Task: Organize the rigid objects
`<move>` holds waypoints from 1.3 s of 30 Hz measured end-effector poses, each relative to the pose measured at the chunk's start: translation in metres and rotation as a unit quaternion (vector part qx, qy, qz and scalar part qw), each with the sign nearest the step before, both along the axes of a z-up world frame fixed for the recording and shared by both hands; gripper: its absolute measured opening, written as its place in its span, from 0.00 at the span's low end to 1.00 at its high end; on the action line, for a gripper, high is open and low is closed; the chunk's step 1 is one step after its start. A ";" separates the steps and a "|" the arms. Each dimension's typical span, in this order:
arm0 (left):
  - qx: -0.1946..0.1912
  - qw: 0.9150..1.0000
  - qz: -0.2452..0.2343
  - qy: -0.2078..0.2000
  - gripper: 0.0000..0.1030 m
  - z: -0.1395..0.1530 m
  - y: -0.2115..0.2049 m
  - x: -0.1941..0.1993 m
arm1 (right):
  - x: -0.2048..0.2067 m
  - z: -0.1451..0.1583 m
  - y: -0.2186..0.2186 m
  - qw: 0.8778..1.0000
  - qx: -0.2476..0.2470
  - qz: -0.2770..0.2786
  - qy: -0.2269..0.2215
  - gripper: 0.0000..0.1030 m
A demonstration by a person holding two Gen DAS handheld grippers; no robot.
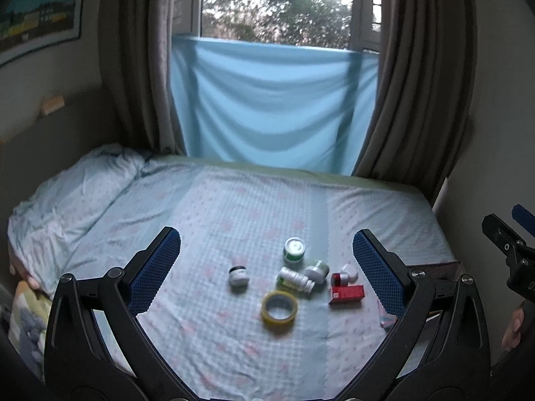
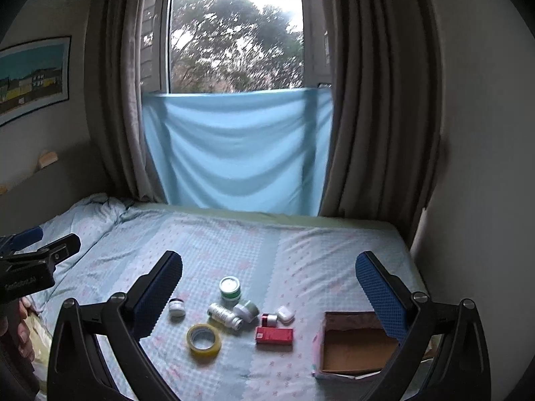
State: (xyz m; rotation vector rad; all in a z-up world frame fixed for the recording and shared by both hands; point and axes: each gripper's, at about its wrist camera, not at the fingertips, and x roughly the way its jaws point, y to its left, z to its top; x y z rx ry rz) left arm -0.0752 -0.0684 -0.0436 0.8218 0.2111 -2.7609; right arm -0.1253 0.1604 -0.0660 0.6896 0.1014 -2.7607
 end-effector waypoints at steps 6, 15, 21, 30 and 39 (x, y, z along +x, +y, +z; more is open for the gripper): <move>0.055 0.997 0.018 -0.053 0.99 -0.040 -0.061 -0.036 | -0.046 -0.025 -0.048 0.998 0.001 0.023 -0.051 1.00; 0.160 0.972 0.065 -0.157 0.99 -0.155 -0.145 -0.116 | -0.149 -0.106 -0.110 0.986 0.039 0.037 -0.157 1.00; 0.207 0.949 0.073 -0.228 0.99 -0.244 -0.160 -0.174 | -0.220 -0.179 -0.138 0.968 0.075 0.051 -0.235 1.00; 0.260 0.912 0.106 -0.299 0.96 -0.355 -0.171 -0.236 | -0.300 -0.307 -0.132 0.908 0.032 -0.010 -0.417 1.00; 0.288 0.886 0.123 -0.342 0.91 -0.431 -0.171 -0.269 | -0.339 -0.406 -0.127 0.854 -0.010 -0.082 -0.513 0.90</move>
